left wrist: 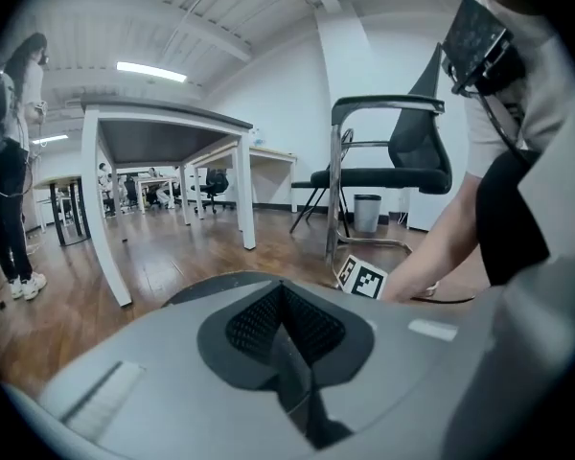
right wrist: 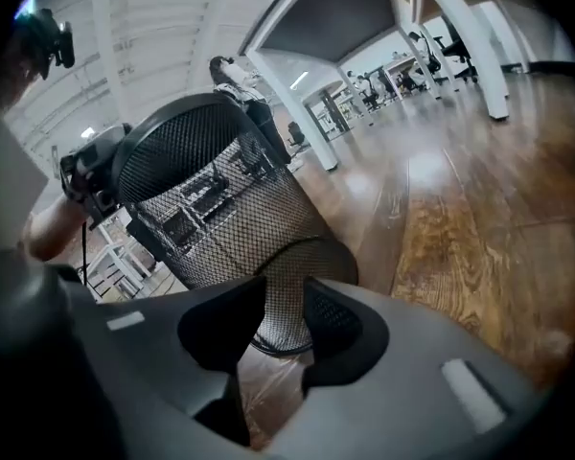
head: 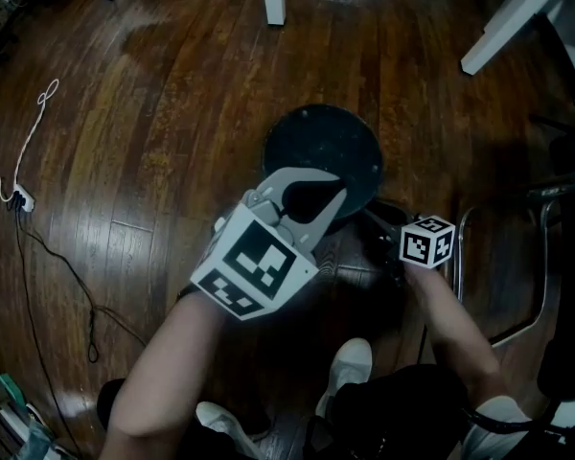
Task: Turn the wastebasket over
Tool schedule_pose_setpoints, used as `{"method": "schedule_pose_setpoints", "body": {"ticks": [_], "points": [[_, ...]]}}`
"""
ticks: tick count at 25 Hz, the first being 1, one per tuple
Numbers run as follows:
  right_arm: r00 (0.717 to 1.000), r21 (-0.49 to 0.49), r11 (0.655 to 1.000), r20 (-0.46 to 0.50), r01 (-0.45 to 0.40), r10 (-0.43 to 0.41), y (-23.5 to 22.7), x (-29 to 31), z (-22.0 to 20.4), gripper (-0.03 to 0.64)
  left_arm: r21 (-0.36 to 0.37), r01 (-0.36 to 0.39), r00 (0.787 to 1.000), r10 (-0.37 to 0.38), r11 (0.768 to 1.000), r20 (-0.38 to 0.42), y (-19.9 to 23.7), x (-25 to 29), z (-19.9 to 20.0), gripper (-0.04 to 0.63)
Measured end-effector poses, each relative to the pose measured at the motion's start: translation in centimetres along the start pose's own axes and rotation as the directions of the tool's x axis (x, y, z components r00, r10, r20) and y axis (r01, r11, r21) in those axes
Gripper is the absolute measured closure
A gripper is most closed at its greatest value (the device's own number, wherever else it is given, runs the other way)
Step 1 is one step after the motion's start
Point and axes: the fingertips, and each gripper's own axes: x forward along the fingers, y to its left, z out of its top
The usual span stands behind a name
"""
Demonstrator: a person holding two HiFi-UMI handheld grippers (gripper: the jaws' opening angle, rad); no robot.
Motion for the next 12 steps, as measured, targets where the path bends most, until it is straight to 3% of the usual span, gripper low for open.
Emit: {"method": "schedule_pose_setpoints", "body": {"ticks": [6, 12], "points": [[0.998, -0.095, 0.995, 0.055, 0.042, -0.037, 2.1, -3.5, 3.3, 0.472, 0.029, -0.003, 0.999, 0.002, 1.000, 0.032, 0.8, -3.9, 0.9, 0.597], [0.993, -0.217, 0.972, 0.099, 0.091, -0.070, 6.7, -8.7, 7.0, 0.457, -0.001, -0.037, 0.994, 0.037, 0.999, 0.105, 1.6, -9.9, 1.6, 0.597]]}}
